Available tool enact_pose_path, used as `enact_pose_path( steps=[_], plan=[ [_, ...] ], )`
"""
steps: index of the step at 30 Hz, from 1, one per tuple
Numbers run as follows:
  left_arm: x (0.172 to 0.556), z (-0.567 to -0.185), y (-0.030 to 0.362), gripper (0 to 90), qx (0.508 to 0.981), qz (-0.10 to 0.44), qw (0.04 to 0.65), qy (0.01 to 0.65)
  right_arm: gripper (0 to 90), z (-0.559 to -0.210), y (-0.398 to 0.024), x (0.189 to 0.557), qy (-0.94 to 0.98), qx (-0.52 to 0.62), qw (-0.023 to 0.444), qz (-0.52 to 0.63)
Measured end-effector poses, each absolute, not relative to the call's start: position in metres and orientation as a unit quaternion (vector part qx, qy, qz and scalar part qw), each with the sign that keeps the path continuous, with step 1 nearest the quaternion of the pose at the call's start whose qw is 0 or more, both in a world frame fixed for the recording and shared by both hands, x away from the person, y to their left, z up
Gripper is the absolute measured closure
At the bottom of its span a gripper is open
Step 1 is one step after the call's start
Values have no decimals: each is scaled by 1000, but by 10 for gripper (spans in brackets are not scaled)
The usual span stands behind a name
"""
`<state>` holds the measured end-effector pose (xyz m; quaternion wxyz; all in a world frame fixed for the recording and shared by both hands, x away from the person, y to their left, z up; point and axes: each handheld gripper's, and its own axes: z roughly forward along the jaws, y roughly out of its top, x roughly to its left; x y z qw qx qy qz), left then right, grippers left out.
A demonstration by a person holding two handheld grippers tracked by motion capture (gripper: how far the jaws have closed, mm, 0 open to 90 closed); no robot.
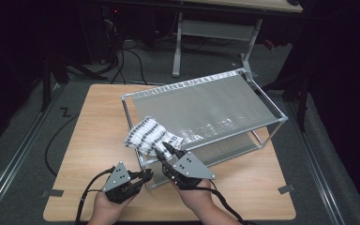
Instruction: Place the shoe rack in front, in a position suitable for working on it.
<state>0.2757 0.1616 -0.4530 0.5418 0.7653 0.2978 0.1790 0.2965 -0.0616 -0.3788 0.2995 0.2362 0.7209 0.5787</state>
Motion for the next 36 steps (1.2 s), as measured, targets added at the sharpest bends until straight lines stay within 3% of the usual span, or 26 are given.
enact_pose_path(
  steps=[15, 27, 36],
  plan=[
    [277, -454, 161, 805, 764, 175, 545, 297, 689, -377, -112, 327, 701, 309, 324, 554],
    [276, -452, 161, 807, 769, 175, 540, 294, 689, -380, -165, 345, 676, 338, 380, 533],
    [276, -452, 163, 808, 769, 181, 539, 292, 702, -379, -204, 364, 653, 387, 387, 524]
  ],
)
